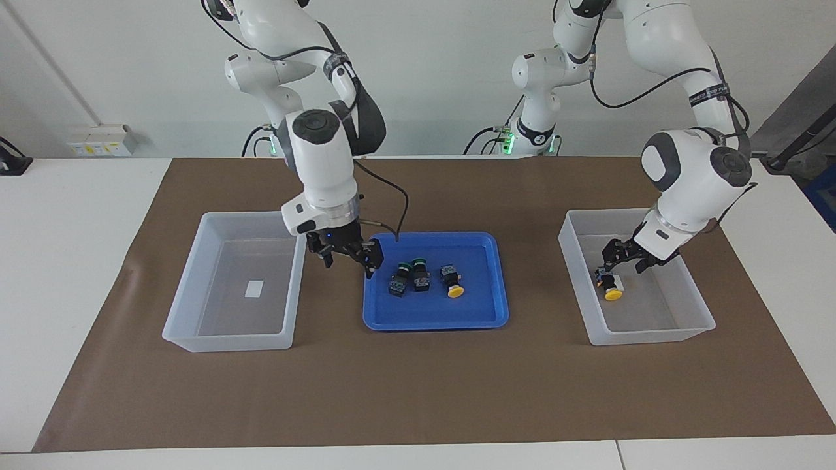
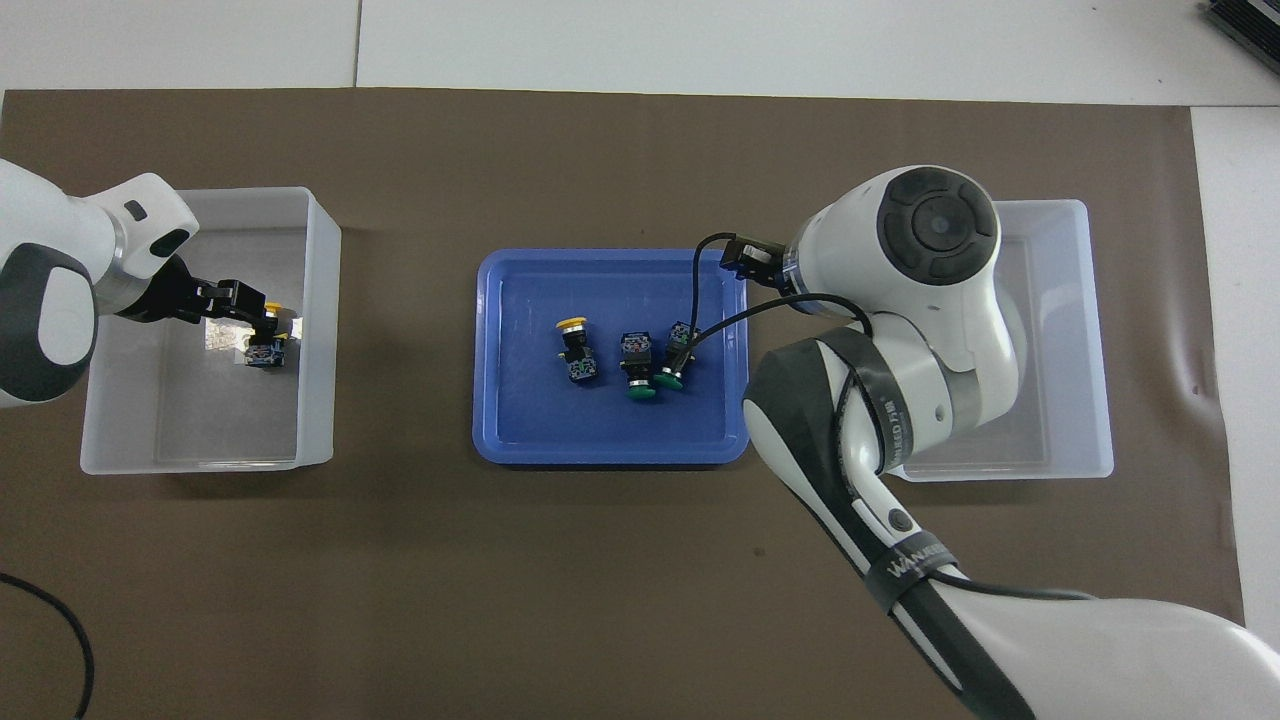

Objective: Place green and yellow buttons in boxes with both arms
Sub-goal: 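Grasp the green button with the right gripper while the left gripper returns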

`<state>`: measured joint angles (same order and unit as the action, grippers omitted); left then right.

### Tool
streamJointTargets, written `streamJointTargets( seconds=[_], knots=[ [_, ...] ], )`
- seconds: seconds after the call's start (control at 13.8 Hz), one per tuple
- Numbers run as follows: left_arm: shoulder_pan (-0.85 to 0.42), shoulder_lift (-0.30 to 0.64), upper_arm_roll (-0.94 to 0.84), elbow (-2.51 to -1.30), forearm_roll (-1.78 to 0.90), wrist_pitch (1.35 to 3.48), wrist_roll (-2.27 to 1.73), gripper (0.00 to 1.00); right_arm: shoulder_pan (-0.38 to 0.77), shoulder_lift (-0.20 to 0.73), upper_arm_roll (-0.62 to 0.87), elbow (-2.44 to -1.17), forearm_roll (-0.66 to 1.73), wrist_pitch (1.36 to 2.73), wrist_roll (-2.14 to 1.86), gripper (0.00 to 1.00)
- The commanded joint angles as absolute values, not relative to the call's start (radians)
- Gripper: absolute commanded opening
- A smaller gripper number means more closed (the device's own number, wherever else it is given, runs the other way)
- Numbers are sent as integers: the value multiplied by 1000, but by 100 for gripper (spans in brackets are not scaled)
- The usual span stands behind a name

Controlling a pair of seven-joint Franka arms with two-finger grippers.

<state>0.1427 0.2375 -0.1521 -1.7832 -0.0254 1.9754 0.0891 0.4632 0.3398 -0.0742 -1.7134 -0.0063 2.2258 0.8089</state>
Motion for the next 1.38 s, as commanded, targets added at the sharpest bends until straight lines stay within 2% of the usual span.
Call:
streamJointTargets(
  seconds=[0.0,0.15,0.44,0.87,0.94,1.02,1.09,1.16,1.31],
  knots=[
    [63,226,-153,-1740,-29,1899,-50,82,509,403,-77,-1681,12,2259,912,100],
    [-20,222,-153,-1747,-29,1916,-202,82,558,454,-78,-1680,12,2301,1013,100],
    [-127,216,-155,-1773,-31,1968,-397,82,572,491,-77,-1684,14,2332,1078,100],
    [-149,192,-158,-1851,-32,2062,-434,82,597,503,-77,-1759,12,2371,1083,100],
    [-158,187,-160,-1870,-32,2094,-445,82,594,502,-77,-1784,12,2417,1083,87],
    [-163,181,-160,-1893,-32,2123,-454,82,597,505,-77,-1786,12,2425,1085,62],
    [-163,175,-160,-1907,-32,2141,-459,82,597,505,-77,-1781,12,2416,1083,19],
    [-166,173,-160,-1914,-34,2149,-459,82,597,503,-77,-1775,12,2407,1083,0],
    [-176,173,-161,-1914,-34,2166,-488,82,594,502,-77,-1749,9,2367,1080,0]
  ],
)
